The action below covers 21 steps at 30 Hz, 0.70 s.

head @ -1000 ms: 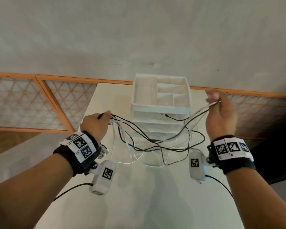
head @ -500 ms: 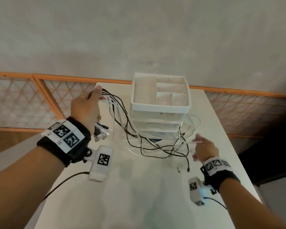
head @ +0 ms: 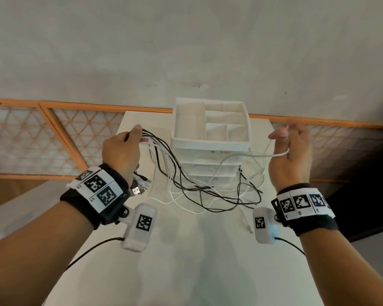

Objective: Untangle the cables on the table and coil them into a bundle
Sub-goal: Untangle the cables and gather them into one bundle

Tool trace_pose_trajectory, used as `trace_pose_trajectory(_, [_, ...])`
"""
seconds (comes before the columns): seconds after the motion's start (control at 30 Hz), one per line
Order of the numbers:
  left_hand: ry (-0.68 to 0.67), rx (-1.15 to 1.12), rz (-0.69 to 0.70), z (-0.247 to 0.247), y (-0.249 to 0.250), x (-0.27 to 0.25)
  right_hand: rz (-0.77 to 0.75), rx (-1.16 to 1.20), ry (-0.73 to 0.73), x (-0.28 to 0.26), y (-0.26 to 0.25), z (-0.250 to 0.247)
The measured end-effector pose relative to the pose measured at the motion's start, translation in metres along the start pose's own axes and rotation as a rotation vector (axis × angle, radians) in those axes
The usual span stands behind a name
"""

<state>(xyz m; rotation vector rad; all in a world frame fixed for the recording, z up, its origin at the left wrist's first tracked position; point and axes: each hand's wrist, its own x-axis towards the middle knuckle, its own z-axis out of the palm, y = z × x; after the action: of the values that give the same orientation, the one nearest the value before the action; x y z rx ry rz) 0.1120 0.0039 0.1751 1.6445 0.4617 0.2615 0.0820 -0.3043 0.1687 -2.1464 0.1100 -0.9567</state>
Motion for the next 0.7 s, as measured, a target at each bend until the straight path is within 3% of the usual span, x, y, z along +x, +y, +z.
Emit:
trace_pose_trajectory(0.1, [0.036, -0.02, 0.022, -0.002, 0.001, 0.002, -0.16, 0.002, 0.129, 0.008, 0.0, -0.003])
trace_pose_trajectory(0.2, [0.016, -0.064, 0.014, -0.001, 0.005, 0.0, -0.187, -0.045, 0.082, 0.001, 0.011, 0.002])
trace_pose_trajectory(0.27, [-0.011, -0.083, 0.003, -0.001, 0.009, -0.002, -0.036, -0.167, -0.126, -0.019, 0.033, 0.007])
trace_pose_trajectory(0.37, [-0.088, -0.111, -0.005, -0.004, 0.016, -0.004, 0.36, -0.392, -0.641, -0.061, 0.063, 0.013])
trace_pose_trajectory(0.4, [-0.125, -0.124, -0.011, -0.005, 0.019, -0.004, 0.395, -0.413, -0.696, -0.071, 0.067, 0.015])
trace_pose_trajectory(0.47, [-0.218, -0.127, -0.005, -0.008, 0.024, -0.007, 0.332, -0.322, -0.621, -0.078, 0.058, 0.021])
trace_pose_trajectory(0.57, [-0.392, -0.057, 0.04, -0.007, 0.03, -0.018, 0.175, 0.003, -0.508, -0.062, 0.001, 0.032])
trace_pose_trajectory(0.7, [-0.622, 0.09, 0.166, -0.003, 0.037, -0.034, 0.074, 0.41, -0.573, -0.042, -0.086, 0.046])
